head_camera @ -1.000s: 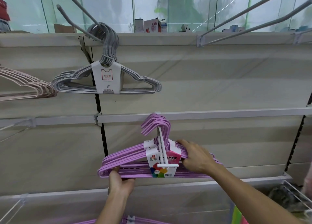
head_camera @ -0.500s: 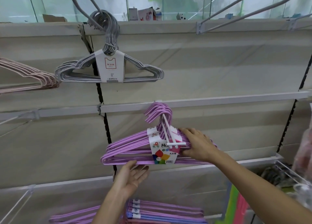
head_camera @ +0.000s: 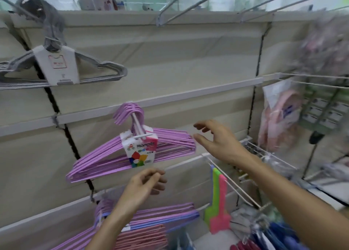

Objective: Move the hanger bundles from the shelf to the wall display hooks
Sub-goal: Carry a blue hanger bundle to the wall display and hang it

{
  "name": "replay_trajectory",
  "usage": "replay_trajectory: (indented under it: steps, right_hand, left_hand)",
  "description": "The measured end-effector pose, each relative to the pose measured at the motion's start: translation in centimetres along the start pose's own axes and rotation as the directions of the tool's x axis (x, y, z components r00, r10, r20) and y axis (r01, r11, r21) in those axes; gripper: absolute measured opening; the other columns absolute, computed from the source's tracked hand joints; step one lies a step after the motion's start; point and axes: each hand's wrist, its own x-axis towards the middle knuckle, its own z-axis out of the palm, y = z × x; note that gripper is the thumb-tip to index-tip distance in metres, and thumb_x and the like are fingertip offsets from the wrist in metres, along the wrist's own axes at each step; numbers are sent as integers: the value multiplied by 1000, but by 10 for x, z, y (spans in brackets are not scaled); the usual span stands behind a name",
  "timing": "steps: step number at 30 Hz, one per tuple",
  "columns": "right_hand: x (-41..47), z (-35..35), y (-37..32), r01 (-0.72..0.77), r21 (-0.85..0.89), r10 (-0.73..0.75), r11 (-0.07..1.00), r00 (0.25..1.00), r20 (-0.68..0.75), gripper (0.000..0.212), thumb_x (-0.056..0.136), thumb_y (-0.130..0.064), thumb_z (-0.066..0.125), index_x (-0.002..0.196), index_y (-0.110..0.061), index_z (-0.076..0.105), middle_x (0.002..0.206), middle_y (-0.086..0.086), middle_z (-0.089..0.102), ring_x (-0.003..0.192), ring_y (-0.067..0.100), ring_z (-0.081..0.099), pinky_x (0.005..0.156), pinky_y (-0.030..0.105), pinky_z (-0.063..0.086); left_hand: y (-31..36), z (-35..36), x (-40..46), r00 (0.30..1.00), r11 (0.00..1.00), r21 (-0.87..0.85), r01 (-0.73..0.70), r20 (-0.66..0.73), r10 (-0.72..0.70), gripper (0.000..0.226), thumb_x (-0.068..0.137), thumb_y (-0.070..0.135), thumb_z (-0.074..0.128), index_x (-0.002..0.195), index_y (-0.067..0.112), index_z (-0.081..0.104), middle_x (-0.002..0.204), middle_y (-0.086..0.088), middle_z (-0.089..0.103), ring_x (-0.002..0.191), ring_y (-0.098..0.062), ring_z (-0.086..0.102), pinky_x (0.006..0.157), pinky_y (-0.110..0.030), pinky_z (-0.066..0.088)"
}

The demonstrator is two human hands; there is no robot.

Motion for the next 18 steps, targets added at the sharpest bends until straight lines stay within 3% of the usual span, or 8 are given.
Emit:
replay_trajectory:
  steps: [5,10,18]
  right_hand:
    - [-49,-75,23,-21,-33,17,999,995,-101,30,94,-31,64,121,-20,64,112,-9,67,96,4,59,82,18,39]
    - [-113,-163,56,-88,-92,70,992,981,-183,28,92,-28,66,118,-16,67,107,-6,69,93,7,63,84,21,48]
    - [-221,-290,106,-253,-179,196,951,938,-285,22,95,-22,65,114,-11,68,101,2,70,90,11,64,78,14,46]
  left_hand:
    - [26,79,2,970,975,73,-212,136,201,20,101,10,50,102,13,69,89,-6,75,81,-24,71,75,-32,58]
    - [50,180,-10,920,950,56,-307,271,282,21,100,9,50,98,12,70,88,-5,75,78,-22,71,71,-25,57]
    - [85,339,-55,704,775,137,-617,537,465,14,96,19,60,97,27,72,84,18,73,77,-3,69,71,-20,54]
